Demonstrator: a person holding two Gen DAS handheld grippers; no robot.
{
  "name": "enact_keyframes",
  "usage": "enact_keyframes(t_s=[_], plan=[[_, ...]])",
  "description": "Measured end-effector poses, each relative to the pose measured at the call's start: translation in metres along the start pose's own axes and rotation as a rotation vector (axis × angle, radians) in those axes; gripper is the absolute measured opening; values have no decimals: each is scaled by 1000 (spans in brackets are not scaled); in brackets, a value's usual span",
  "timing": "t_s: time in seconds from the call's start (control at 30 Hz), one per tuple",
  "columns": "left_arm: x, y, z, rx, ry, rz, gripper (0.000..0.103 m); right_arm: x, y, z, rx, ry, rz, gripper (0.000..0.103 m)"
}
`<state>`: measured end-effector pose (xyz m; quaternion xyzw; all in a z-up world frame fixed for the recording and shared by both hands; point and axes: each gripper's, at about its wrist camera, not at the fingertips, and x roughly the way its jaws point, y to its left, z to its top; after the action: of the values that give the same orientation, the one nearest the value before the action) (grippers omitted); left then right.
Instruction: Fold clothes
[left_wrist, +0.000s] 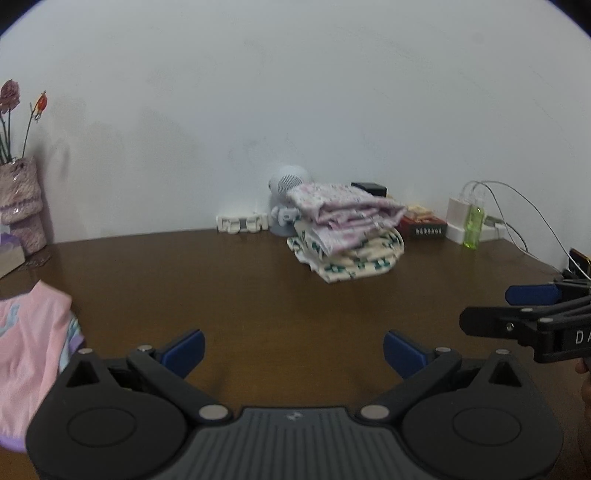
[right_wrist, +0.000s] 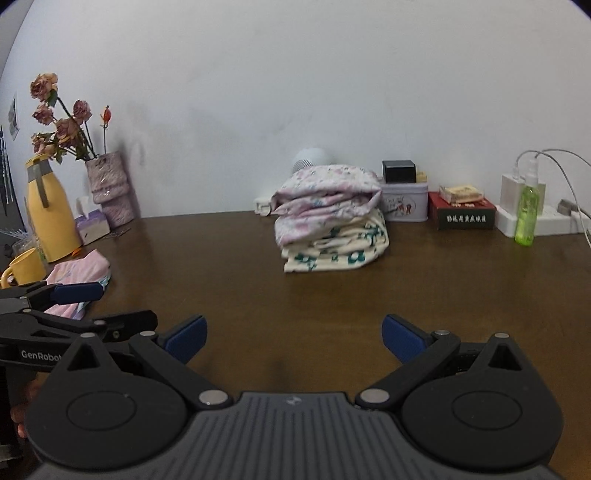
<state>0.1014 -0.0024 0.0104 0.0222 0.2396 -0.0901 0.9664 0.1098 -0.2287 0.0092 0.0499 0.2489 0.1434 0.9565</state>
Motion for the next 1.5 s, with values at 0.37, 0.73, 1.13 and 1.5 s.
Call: enact_keyframes(t_s=[0.37, 0.73, 1.13, 1.5], plan=[[-37, -6, -26, -42, 35, 30, 103, -39, 23, -29, -27, 38, -21, 103], [-73, -10, -43, -78, 66, 43, 103, -75, 38, -48, -20, 56, -40, 103], [-107, -19, -66, -80, 56, 56, 103, -104, 56, -65, -50, 27, -25, 103], [-118, -21, -69, -78, 9, 76, 103, -108, 56, -70, -41, 16, -2, 103]])
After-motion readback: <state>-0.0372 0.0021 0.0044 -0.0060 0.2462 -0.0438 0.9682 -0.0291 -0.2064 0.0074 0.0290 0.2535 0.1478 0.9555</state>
